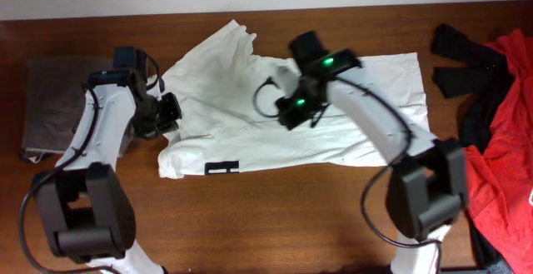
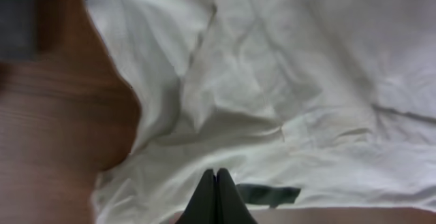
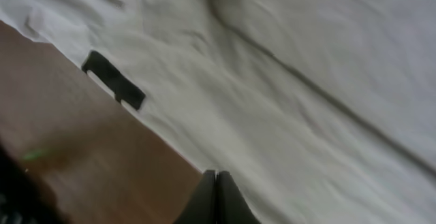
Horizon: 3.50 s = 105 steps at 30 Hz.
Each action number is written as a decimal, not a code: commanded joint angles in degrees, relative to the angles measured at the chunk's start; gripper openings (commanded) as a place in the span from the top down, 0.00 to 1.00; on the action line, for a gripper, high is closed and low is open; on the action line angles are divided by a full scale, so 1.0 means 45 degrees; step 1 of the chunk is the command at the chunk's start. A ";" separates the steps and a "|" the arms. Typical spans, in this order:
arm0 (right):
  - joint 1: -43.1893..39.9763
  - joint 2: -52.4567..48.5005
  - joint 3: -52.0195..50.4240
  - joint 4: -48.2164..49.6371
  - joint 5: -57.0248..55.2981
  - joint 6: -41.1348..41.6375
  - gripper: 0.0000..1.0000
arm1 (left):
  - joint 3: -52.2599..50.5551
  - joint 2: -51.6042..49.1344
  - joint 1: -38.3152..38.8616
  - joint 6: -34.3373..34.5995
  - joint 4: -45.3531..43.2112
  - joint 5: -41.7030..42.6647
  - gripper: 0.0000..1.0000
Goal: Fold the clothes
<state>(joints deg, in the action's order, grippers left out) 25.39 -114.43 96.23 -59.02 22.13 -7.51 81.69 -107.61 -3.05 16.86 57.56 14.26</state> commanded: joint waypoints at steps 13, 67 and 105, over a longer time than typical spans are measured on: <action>0.3619 -0.1409 0.0073 0.3449 -0.3769 -0.0865 0.53 | -0.2399 -0.1112 -0.0078 0.0097 -0.2205 0.0539 1.00; 0.4167 -0.3201 0.0078 0.5226 -0.3968 -0.0748 0.39 | -0.2521 -0.1399 -0.1039 0.0393 -0.2550 0.0549 1.00; 0.3133 -0.2939 0.1122 0.5945 -0.5221 -0.0233 0.96 | -0.2526 -0.1399 -0.1025 0.0389 -0.2555 0.0549 1.00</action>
<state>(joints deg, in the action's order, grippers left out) 40.97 -128.64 100.14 -33.04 -0.23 -10.33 71.18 -113.01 -7.49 18.04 46.02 17.61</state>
